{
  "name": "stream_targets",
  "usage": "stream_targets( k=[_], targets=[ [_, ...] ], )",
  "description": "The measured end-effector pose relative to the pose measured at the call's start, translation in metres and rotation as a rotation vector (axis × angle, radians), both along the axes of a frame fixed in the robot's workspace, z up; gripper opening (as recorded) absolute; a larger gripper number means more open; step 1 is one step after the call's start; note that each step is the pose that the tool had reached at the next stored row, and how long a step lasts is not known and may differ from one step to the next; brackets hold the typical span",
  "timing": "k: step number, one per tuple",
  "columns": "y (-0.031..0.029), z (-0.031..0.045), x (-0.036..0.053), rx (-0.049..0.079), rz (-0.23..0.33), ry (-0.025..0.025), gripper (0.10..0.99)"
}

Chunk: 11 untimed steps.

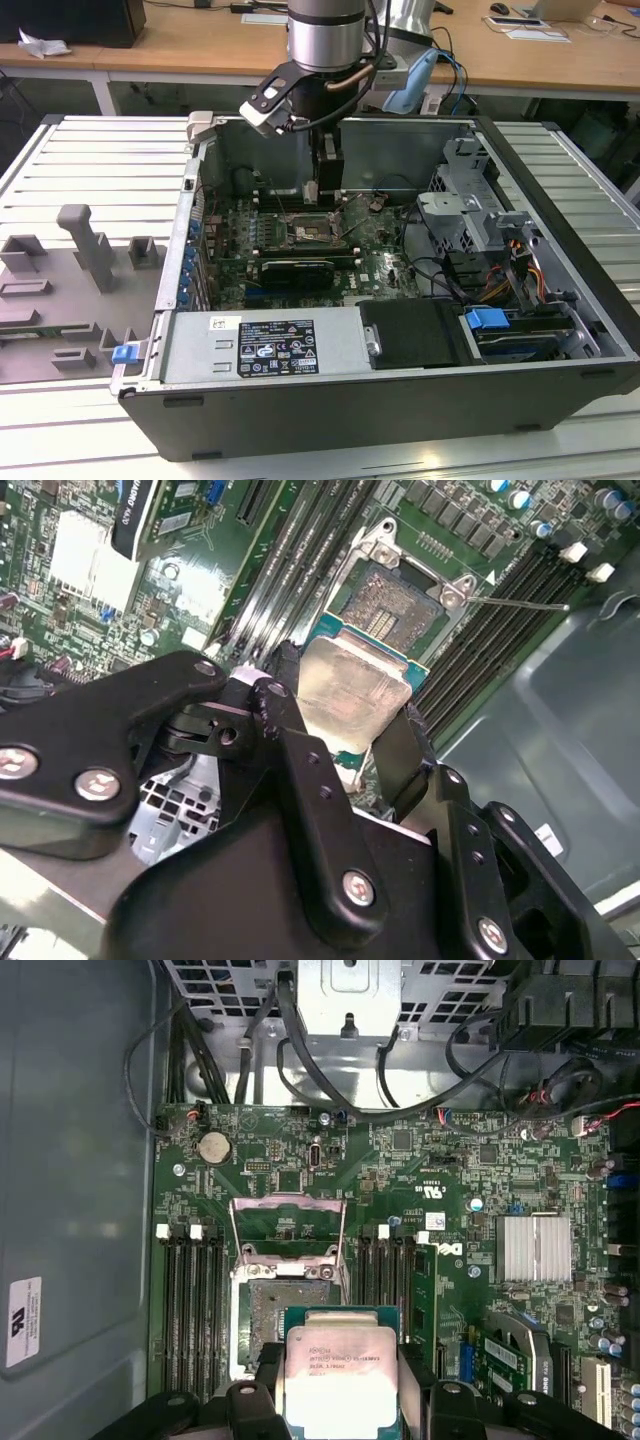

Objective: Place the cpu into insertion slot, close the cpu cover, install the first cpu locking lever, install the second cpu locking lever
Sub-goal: 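Place the cpu into insertion slot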

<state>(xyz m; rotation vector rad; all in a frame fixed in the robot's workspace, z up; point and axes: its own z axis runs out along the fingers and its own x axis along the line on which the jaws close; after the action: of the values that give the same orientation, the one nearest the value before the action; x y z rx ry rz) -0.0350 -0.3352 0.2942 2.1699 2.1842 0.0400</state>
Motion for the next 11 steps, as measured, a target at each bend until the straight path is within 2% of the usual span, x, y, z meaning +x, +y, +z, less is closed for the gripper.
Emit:
stream_targets(
  k=[2, 6, 8, 9, 11],
  targets=[
    [0.0, -0.0037, 0.0, -0.001, 0.0, 0.0001, 0.537],
    [0.0006, -0.0186, -0.0004, -0.001, 0.027, 0.0, 0.537],
    [0.0022, -0.0339, -0.0006, -0.002, 0.03, 0.0, 0.537],
    [0.0057, -0.0401, -0.0007, -0.002, 0.031, -0.0001, 0.537],
    [0.007, -0.0426, -0.0009, -0.003, 0.031, 0.0001, 0.537]
  ],
)
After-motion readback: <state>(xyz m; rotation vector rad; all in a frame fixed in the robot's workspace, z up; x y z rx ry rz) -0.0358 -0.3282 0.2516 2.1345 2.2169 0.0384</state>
